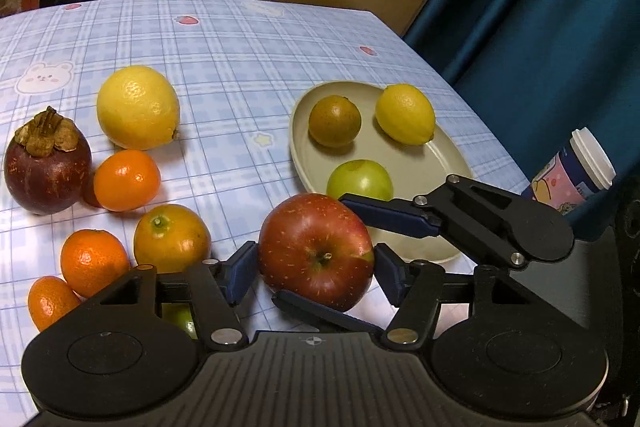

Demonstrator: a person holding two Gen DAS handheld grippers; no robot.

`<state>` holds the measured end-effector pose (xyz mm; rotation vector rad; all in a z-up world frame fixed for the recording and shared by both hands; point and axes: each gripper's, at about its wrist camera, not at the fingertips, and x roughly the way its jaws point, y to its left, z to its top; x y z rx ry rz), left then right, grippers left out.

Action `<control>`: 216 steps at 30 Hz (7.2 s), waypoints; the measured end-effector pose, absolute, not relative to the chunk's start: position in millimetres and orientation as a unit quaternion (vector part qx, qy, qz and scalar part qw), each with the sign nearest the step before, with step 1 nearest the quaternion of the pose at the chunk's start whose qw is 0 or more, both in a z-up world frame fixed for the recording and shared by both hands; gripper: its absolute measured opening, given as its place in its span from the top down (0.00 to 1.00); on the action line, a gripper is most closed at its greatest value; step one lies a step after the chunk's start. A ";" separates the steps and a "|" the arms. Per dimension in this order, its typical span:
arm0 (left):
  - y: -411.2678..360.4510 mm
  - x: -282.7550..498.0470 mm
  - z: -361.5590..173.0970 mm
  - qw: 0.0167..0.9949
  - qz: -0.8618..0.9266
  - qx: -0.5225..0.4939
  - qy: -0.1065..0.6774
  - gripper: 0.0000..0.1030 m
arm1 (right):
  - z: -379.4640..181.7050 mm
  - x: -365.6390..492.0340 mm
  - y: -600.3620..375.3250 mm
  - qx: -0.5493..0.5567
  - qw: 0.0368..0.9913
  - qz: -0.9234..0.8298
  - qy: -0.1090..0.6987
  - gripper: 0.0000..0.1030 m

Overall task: Organize fruits
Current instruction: 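Close the left gripper around the red apple and lift it, then carry the red apple onto the beige plate with the left gripper, then open the left gripper to release the red apple on the plate, then move the left gripper back to the pile toward the green apple, then close the left gripper around the green apple and lift it, then carry the green apple onto the beige plate with the left gripper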

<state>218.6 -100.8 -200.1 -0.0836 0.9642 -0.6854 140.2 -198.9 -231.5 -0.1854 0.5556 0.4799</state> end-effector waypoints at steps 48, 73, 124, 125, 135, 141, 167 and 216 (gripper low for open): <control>-173.8 266.3 -157.3 0.861 -0.306 -0.011 0.407 0.36 | -208.4 168.6 -261.6 -0.012 0.971 0.147 0.189 0.41; -173.2 270.2 -167.6 0.851 -0.293 0.011 0.436 0.37 | -217.0 174.0 -256.3 -0.018 0.965 0.167 0.200 0.41; -97.2 234.2 -144.0 0.894 -0.235 -0.027 0.380 0.37 | -213.1 160.5 -256.2 0.008 0.968 0.108 0.227 0.31; -87.7 229.9 -142.5 0.898 -0.225 -0.029 0.377 0.37 | -212.8 158.2 -256.0 0.013 0.967 0.110 0.229 0.31; -32.7 197.1 -138.4 0.918 -0.170 -0.038 0.356 0.37 | -207.7 147.8 -234.0 0.028 0.956 0.164 0.240 0.31; -10.8 184.7 -151.8 0.914 -0.155 -0.072 0.367 0.38 | -208.6 140.8 -212.9 0.015 0.946 0.205 0.250 0.32; -15.8 171.0 -191.4 0.877 -0.213 -0.114 0.415 0.38 | -232.7 151.4 -162.5 0.020 0.903 0.319 0.288 0.52; -60.0 195.9 -199.3 0.868 -0.268 -0.091 0.408 0.51 | -222.2 142.5 -187.1 0.052 0.922 0.273 0.270 0.53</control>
